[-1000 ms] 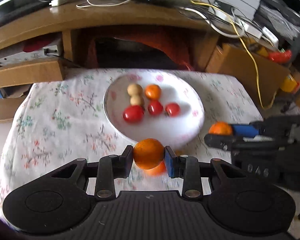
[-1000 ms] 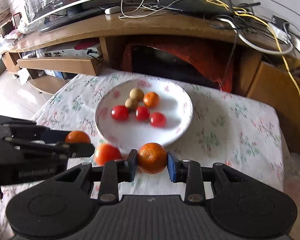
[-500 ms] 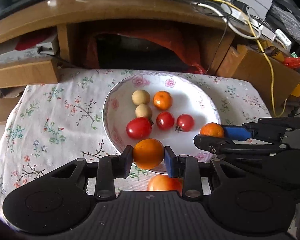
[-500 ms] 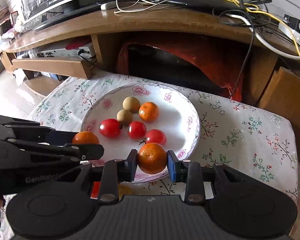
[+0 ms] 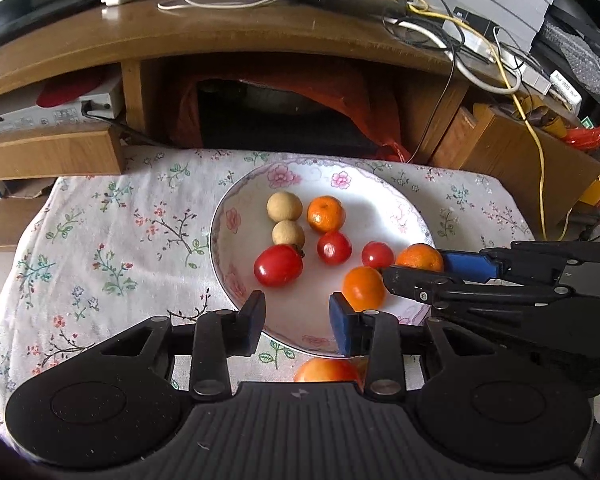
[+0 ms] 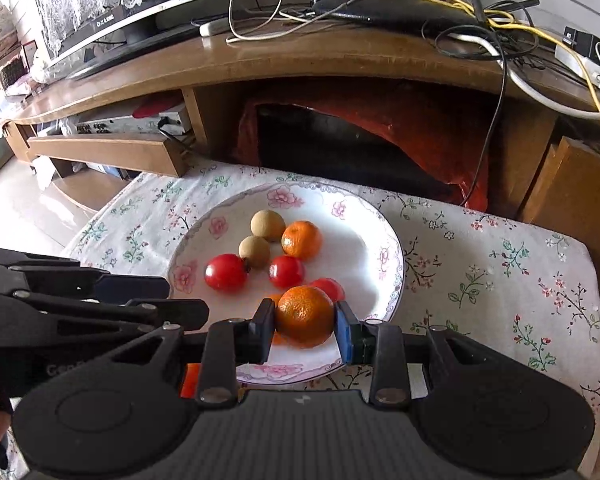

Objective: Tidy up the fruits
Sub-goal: 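Carry both tangerines into the white bowl and open both tools, then grasp a tan round fruit with the right tool while the left tool grasps the large red-yellow tomato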

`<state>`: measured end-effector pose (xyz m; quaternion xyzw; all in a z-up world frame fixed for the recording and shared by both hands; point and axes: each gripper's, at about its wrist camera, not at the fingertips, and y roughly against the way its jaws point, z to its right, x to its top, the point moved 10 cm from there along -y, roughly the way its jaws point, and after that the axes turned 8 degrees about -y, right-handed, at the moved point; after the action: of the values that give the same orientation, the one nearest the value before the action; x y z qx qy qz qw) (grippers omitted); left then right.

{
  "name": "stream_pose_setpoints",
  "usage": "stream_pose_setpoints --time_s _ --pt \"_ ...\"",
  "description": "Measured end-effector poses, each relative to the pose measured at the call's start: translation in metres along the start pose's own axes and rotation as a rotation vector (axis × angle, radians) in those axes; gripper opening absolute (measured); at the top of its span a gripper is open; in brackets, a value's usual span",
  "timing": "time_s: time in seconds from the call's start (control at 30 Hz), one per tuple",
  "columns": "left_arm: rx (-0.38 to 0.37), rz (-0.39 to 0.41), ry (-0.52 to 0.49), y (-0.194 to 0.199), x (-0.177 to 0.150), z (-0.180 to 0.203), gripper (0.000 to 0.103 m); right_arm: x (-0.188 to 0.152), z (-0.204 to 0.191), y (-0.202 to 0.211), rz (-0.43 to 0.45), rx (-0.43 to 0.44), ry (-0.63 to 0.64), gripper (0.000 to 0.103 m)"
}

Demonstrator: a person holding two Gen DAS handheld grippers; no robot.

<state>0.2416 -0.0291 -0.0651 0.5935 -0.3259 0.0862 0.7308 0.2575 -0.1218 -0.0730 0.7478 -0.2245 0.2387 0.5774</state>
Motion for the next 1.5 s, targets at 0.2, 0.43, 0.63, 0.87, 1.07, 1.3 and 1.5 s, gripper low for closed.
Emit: stream_pose_setpoints --time_s 0.2,0.43,0.63,0.87,1.07,1.3,1.5 --pt "-0.006 0.012 -0.008 0.005 0.003 0.004 0.047 0.005 0.001 0.007 0.024 0.003 -0.015 0.025" --pt "-0.012 0.011 -0.011 0.007 0.002 0.006 0.048 0.005 0.002 0.006 0.025 0.010 -0.026 0.025" --pt "-0.017 0.003 -0.014 0.007 0.000 0.006 0.050 0.007 0.006 0.007 0.032 0.009 -0.044 0.025" --pt "-0.031 -0.004 -0.033 0.016 -0.012 0.012 0.051 0.000 0.004 0.015 0.035 0.011 -0.050 0.025" --pt "-0.044 -0.003 -0.041 0.028 -0.024 0.018 0.052 -0.014 -0.003 0.036 0.041 0.012 -0.040 0.025" --pt "-0.035 -0.013 -0.062 0.029 -0.035 0.025 0.056 -0.032 -0.001 0.055 0.047 0.012 -0.074 0.025" --pt "-0.014 -0.034 -0.060 0.006 -0.036 0.025 0.056 -0.043 0.002 0.055 0.031 0.013 -0.082 0.025"
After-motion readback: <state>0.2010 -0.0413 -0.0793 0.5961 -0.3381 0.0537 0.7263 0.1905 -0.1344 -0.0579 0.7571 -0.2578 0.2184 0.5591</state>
